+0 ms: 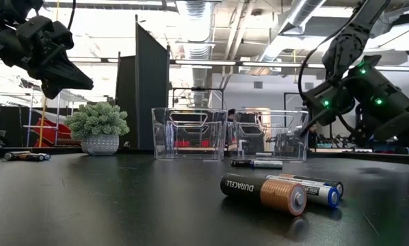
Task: Sort batteries
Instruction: Put the small black battery into the left transparent bin
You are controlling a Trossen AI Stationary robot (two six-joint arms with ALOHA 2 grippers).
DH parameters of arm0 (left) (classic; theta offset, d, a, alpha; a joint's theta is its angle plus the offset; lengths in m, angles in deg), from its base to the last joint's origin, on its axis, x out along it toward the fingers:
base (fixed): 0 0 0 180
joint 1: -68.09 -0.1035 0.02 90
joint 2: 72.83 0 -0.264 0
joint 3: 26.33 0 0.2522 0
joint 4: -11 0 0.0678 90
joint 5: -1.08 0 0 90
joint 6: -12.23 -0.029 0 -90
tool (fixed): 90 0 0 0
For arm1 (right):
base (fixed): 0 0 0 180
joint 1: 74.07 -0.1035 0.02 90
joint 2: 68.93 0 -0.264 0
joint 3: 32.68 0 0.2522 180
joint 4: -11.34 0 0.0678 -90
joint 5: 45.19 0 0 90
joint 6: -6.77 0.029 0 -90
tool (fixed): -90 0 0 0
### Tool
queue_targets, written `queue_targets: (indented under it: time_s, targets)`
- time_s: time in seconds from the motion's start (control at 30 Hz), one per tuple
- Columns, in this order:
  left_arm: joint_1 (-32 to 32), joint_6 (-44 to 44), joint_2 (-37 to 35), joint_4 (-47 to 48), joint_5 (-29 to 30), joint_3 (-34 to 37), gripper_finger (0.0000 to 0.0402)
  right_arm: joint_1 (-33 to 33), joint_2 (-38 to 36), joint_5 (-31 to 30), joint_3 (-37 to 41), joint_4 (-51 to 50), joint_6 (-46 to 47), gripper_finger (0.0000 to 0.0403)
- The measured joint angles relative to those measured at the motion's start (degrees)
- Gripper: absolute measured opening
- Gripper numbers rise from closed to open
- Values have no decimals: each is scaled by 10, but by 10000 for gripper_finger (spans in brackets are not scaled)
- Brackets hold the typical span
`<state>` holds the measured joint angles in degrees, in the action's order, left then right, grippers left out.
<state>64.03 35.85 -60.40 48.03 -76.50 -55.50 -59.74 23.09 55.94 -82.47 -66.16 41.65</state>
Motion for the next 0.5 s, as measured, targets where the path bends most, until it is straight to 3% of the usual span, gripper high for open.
queue_targets:
  time_s: [0.5]
  targets:
    - [0,0,0,0,0,0,50,12,0,10,0,21,-6,23]
